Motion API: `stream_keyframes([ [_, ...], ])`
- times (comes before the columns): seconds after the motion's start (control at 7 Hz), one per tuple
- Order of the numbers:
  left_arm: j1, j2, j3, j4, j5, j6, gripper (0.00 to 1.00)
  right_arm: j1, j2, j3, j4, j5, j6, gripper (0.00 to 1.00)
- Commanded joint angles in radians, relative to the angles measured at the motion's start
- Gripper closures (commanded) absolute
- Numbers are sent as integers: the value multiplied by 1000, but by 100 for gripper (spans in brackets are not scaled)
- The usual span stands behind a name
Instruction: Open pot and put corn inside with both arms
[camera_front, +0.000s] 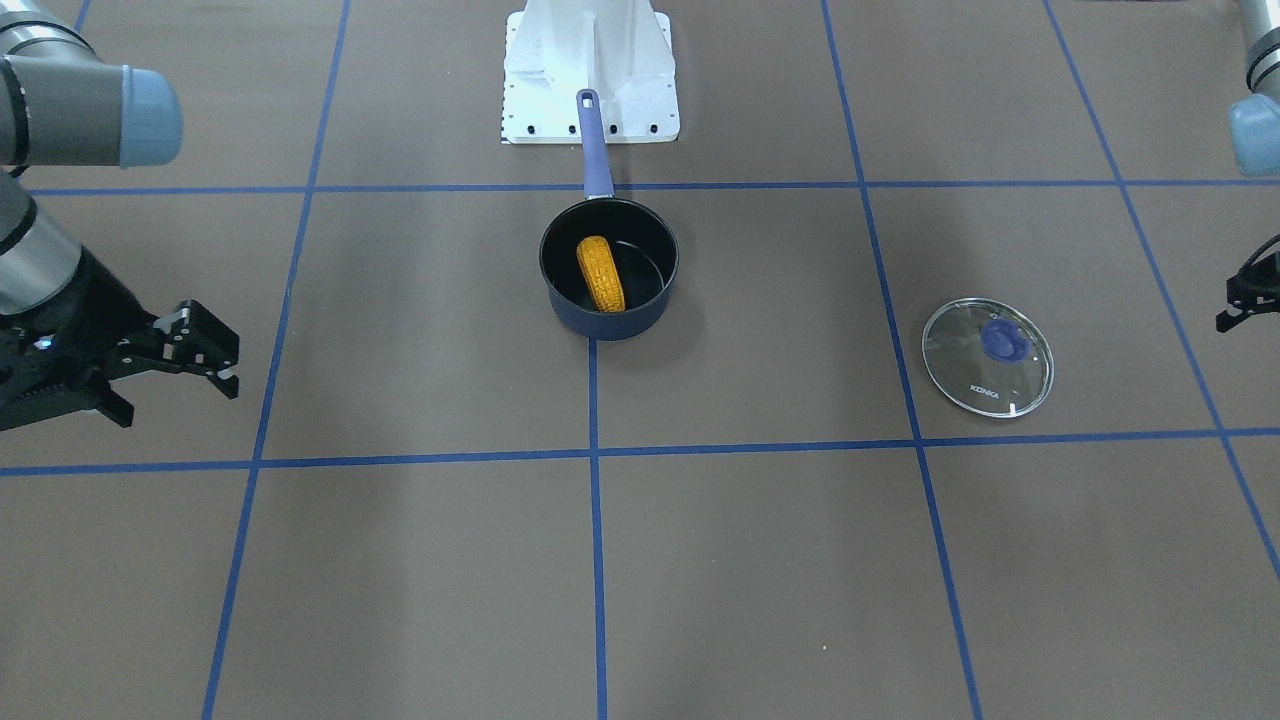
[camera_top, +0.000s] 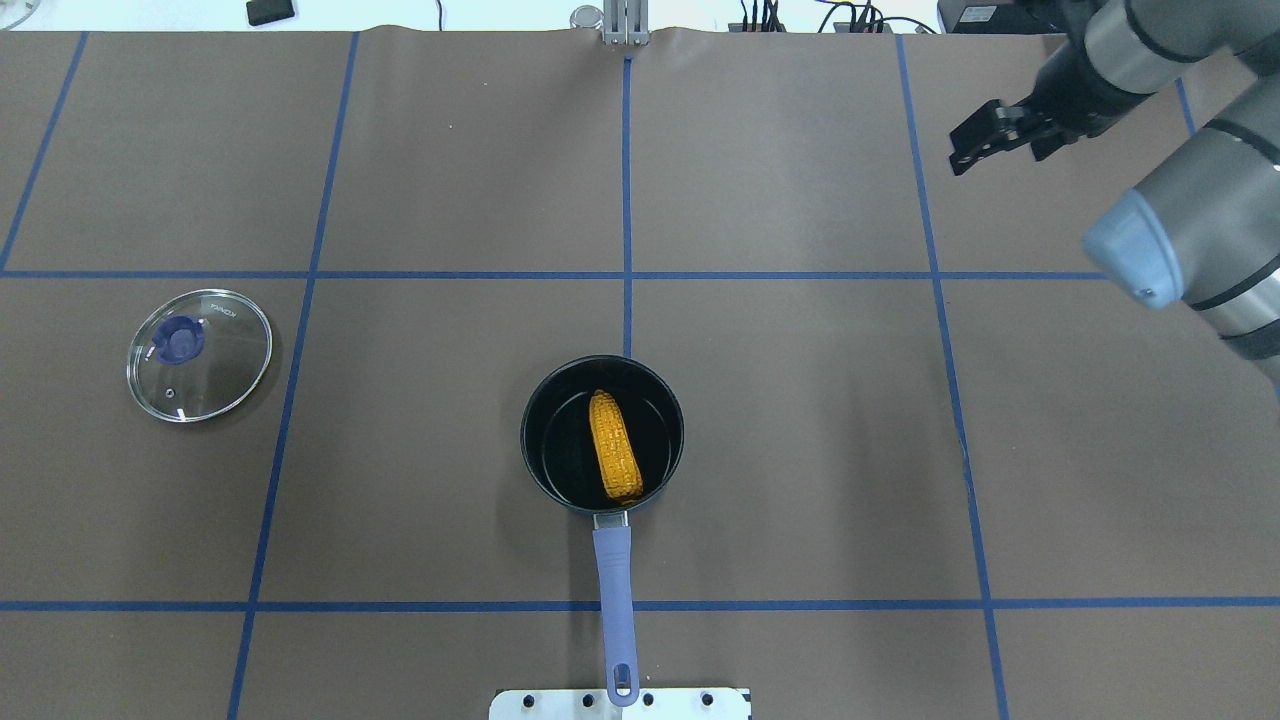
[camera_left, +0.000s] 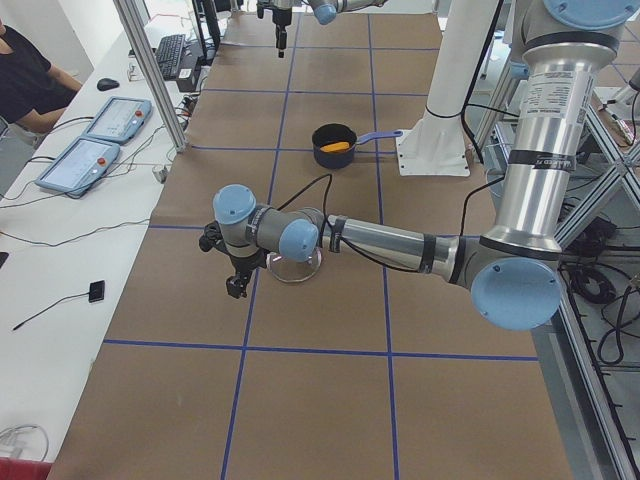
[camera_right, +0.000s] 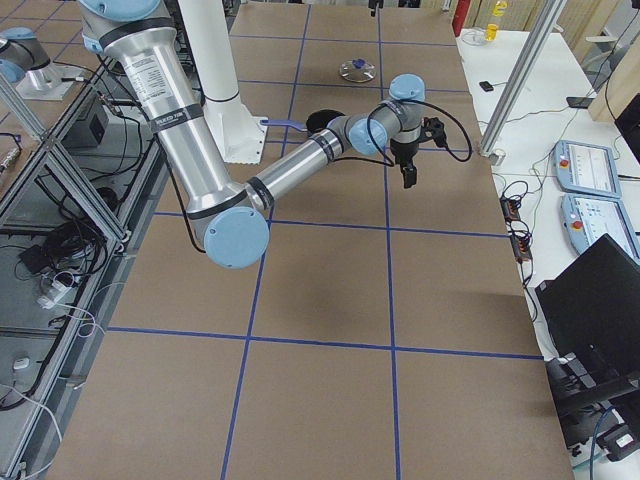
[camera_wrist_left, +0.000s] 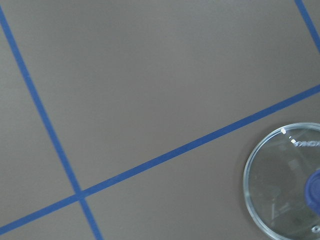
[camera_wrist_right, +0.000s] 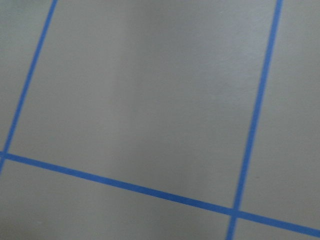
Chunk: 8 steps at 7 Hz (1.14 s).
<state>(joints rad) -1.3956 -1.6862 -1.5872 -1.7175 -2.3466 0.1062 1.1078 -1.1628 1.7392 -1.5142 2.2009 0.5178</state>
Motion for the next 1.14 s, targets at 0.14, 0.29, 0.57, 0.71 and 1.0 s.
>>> stream_keyframes([
  [0.14, -31, 23, 3, -4, 0, 15, 1, 206, -43, -64, -156, 20, -177, 0],
  [0.29, -31, 23, 3, -4, -2, 17, 1, 207, -26, -114, -147, -4, -180, 0],
  [0.57, -36, 45, 4, -25, 1, 17, 1, 361, -32, -281, -141, 47, -345, 0],
  [0.71, -37, 48, 9, -27, 1, 17, 1, 383, -135, -280, -132, 77, -433, 0],
  [1.0, -37, 68, 15, -28, 1, 15, 1, 405, -227, -264, -68, 117, -426, 0],
])
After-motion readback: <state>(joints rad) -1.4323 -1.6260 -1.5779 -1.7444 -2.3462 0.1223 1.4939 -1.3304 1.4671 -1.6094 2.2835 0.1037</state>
